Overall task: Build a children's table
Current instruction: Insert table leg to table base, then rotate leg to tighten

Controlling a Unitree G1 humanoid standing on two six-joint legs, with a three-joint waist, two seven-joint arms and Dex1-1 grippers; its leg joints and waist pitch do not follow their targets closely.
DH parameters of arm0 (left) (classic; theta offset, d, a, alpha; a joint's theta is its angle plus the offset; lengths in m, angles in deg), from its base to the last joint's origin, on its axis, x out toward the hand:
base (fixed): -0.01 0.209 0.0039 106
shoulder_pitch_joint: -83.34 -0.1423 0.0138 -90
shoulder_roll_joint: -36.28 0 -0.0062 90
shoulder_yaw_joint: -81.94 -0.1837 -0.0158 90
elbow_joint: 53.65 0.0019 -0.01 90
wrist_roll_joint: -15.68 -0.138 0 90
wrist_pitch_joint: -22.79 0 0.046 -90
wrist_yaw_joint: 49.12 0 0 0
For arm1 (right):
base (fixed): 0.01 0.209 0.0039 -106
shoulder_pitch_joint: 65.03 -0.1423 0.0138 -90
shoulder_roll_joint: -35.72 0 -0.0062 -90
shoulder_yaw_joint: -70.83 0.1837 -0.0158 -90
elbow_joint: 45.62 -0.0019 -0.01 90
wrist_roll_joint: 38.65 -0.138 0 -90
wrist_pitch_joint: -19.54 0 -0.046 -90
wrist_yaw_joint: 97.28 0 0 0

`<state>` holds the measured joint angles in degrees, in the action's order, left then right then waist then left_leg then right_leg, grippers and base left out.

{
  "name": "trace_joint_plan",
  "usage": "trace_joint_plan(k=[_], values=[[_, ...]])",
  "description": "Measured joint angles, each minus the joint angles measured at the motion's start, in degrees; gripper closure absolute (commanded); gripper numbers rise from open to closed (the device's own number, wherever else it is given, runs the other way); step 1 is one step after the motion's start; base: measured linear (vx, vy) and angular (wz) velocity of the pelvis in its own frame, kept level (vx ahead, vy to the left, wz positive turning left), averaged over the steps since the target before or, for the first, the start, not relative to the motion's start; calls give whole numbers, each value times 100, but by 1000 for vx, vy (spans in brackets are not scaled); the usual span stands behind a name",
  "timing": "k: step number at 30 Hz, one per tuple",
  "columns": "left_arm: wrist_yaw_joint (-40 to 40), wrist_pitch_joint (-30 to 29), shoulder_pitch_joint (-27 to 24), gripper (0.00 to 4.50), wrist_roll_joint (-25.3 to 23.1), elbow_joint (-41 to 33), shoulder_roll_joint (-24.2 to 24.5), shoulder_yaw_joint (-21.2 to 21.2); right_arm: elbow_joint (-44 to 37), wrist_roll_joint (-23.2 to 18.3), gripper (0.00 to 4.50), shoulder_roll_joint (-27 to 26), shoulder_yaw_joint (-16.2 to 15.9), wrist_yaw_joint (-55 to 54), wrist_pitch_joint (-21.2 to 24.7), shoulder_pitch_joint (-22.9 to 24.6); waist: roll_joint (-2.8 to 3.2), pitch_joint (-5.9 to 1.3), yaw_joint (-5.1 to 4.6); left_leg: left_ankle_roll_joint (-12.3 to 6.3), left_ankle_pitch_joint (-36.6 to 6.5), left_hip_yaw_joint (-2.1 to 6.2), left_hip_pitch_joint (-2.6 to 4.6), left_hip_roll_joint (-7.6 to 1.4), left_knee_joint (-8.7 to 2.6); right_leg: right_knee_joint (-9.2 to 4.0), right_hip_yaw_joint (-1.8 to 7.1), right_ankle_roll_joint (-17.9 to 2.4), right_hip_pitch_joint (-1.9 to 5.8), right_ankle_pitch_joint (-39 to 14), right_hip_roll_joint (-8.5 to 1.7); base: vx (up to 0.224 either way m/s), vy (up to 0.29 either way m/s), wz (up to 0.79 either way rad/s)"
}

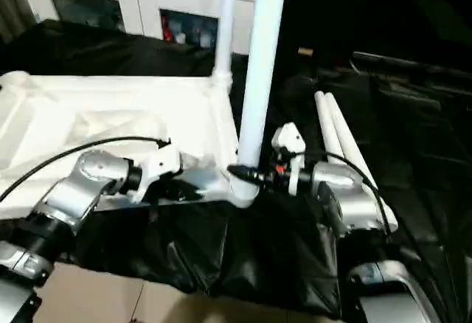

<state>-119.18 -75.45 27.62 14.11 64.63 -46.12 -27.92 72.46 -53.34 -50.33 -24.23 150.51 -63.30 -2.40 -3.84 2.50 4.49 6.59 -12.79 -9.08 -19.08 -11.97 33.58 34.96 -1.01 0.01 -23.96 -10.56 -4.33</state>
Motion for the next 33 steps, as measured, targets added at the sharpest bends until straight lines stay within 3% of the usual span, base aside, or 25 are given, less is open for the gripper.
trace_joint_plan(k=[4,12,19,27,33], values=[[-71,141,32,450,4,140,-7,0,-147,-34,263,37,-8,36,113,87,3,1,52,6,-2,-3,5,-1,2,8,2,0,1,0,0,0,0,0],[-109,357,131,450,-6,404,-43,-12,-345,-119,263,-68,132,-189,237,270,14,-1,66,27,-11,-3,7,-1,2,18,2,0,3,1,-2,0,0,0],[-30,377,143,450,-8,455,-80,5,-726,-549,263,-257,360,-391,426,698,58,8,60,32,-13,-3,6,-1,4,19,2,0,5,2,-3,0,0,0],[3,473,167,450,-28,543,-126,9,-1196,-613,263,-280,409,-561,471,1056,97,20,65,33,-13,-2,8,-1,6,18,2,0,9,6,-4,0,0,0],[15,497,205,450,-28,633,-127,28,-1063,-553,263,-475,470,-1077,344,951,112,22,54,35,-12,-2,8,0,7,18,3,-1,9,13,-5,0,0,0]])
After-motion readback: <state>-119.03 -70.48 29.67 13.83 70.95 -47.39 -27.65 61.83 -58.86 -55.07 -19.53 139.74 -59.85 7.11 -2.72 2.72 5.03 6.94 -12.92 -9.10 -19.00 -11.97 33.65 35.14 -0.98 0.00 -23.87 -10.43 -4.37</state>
